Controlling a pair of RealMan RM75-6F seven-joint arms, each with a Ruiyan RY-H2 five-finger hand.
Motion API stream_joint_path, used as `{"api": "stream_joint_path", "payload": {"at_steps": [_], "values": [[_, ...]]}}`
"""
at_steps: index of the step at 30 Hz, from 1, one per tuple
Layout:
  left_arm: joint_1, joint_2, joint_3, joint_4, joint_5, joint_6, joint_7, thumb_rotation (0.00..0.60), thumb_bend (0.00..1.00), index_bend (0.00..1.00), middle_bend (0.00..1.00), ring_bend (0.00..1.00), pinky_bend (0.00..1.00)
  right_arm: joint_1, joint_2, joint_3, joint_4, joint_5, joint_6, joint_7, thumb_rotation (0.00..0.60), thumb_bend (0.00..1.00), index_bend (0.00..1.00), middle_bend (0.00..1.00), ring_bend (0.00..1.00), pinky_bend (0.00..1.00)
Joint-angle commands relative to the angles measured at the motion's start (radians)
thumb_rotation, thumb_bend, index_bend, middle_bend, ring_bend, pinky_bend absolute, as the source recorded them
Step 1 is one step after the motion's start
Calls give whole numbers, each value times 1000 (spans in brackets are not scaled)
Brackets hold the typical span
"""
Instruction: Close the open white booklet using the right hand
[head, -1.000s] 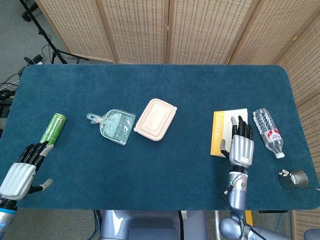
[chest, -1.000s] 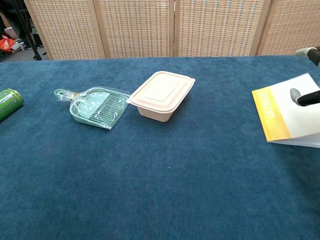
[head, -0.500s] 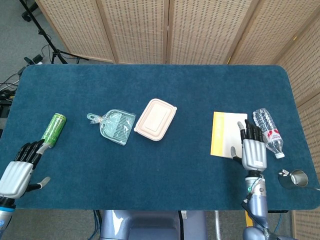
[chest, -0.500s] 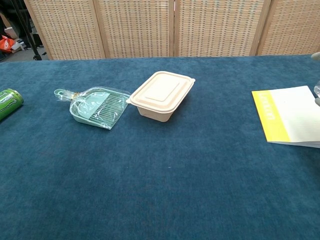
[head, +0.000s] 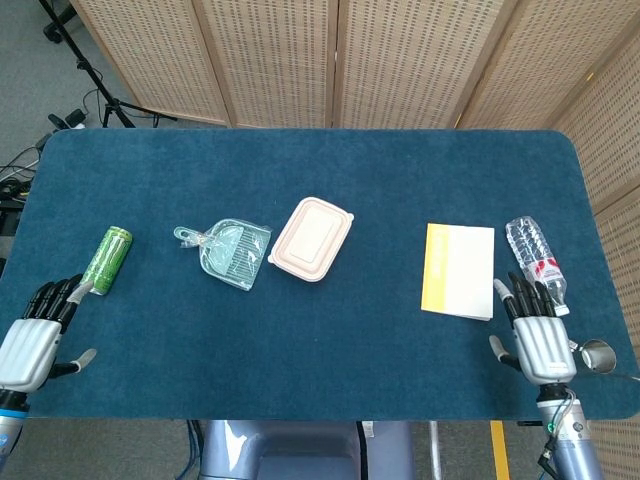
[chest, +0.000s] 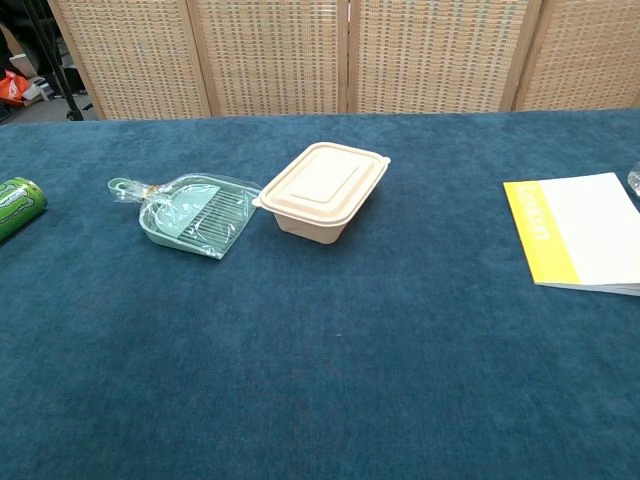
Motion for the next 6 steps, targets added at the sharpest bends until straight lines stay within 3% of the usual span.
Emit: {"api": "stream_joint_path", "payload": {"at_steps": [1,6], "values": [[0,-4,-1,1,0,1,4,600,193,0,0,0,0,-23,14,-16,14,-15,19,21,600,363,58,0,0,0],[-1,-11,0,4,-4,-4,18,600,193,0,0,0,0,-50,21,-35,33,-49,39,47,600,362,58,0,0,0]]}}
